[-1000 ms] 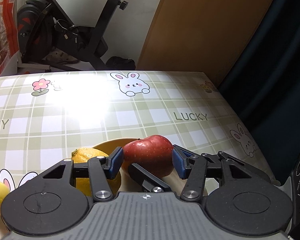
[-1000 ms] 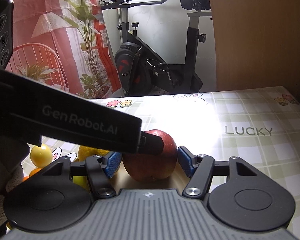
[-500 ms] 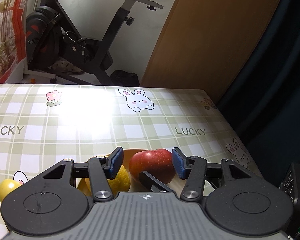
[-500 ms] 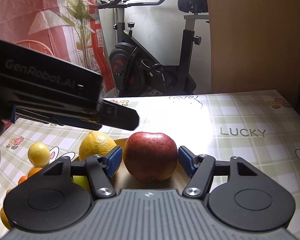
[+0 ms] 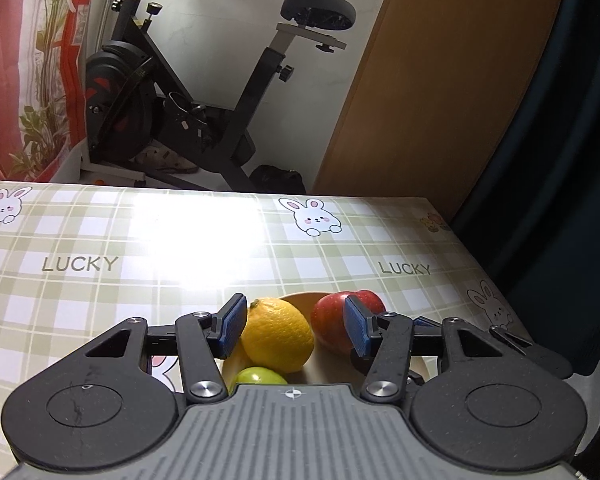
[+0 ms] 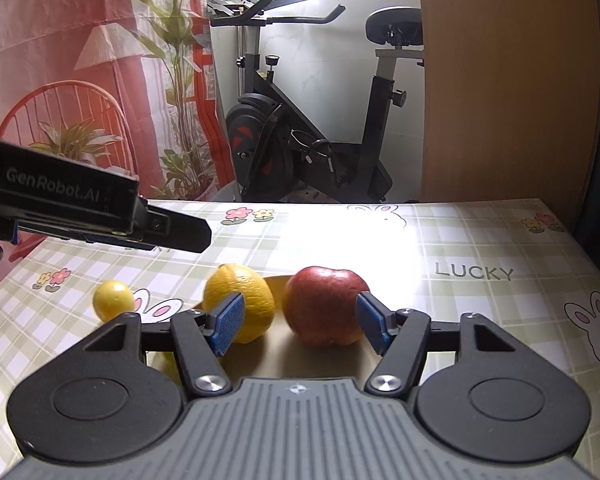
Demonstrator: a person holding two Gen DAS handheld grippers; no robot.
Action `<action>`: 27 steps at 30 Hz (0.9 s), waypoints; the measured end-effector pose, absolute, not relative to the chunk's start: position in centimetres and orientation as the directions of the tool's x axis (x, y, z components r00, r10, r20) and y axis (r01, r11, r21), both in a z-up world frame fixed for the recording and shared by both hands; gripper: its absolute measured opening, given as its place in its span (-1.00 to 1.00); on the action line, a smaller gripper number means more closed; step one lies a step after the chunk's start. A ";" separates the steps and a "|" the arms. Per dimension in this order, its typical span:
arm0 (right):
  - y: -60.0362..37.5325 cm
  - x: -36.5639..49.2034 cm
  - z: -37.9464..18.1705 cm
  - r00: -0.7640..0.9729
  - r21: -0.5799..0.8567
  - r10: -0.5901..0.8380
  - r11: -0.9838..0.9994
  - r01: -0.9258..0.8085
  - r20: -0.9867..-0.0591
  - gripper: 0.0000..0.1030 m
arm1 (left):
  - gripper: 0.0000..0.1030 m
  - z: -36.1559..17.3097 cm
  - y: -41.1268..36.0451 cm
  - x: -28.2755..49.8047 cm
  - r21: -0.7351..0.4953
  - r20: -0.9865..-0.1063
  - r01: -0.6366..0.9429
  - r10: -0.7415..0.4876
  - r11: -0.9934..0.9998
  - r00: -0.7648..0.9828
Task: Organize fruits
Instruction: 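Lower the red apple onto the plate and open the left tool, then move the left tool back to the orange in the fruit pile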
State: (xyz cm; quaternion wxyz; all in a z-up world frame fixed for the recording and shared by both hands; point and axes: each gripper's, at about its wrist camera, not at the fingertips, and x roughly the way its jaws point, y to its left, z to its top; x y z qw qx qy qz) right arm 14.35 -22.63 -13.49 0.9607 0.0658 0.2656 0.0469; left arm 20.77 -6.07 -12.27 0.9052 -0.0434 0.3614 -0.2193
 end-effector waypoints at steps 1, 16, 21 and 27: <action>-22.4 14.1 -13.3 0.856 0.150 0.126 0.987 -0.058 -0.501 0.27 | 0.09 -12.1 -5.6 20.3 -0.227 -0.631 0.365 -0.422 0.903 0.651; -17.9 11.0 -11.1 0.885 0.201 0.167 0.976 -0.086 -0.435 0.27 | 0.10 -9.1 0.2 15.5 -0.075 -0.540 0.299 -0.291 0.951 0.790; -16.8 9.8 -11.4 0.886 0.217 0.191 0.970 -0.105 -0.423 0.27 | 0.10 -9.3 1.3 14.1 -0.047 -0.531 0.285 -0.266 0.957 0.805; -15.6 8.0 -12.6 0.882 0.216 0.224 0.966 -0.144 -0.415 0.27 | 0.10 -9.9 3.0 12.5 -0.092 -0.527 0.240 -0.252 0.966 0.812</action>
